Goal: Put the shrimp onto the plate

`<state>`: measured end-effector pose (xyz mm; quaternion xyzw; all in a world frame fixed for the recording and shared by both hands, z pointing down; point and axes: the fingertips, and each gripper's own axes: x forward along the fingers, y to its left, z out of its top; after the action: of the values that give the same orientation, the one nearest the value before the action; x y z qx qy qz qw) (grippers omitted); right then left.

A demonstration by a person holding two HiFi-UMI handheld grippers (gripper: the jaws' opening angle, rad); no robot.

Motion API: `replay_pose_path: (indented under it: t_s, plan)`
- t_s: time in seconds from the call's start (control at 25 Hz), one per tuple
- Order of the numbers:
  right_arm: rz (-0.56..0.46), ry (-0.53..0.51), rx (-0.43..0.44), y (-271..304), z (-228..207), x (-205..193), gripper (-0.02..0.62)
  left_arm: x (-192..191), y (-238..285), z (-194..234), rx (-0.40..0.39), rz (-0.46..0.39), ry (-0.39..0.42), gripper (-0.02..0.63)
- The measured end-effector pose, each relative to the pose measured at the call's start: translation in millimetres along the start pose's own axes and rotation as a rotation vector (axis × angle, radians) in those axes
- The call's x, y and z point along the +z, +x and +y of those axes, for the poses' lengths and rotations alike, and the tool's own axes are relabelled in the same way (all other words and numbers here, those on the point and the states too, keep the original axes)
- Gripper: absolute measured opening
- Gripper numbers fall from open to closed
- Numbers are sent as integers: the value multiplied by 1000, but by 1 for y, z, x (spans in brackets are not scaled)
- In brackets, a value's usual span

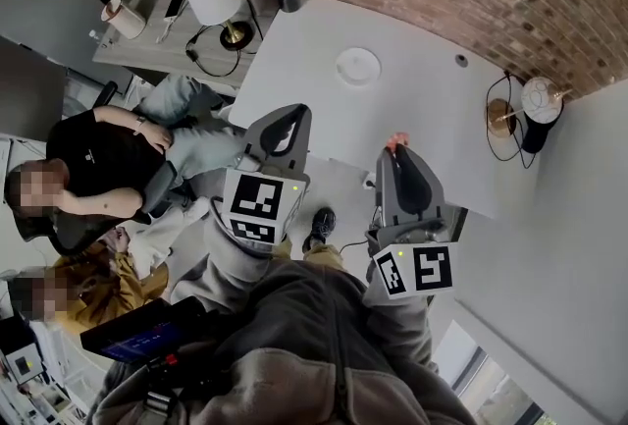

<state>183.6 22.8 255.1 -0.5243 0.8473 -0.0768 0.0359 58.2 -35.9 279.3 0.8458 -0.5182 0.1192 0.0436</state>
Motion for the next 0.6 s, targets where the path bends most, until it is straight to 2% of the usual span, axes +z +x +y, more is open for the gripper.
replay_pose_path:
  t_s: [0.36, 0.6]
  plan:
    - [10, -36, 34, 20, 18, 5, 57, 7, -4, 23, 27, -28, -31, 5]
    - [28, -37, 44, 52, 16, 9, 57, 4, 0, 54, 56, -11, -62, 5]
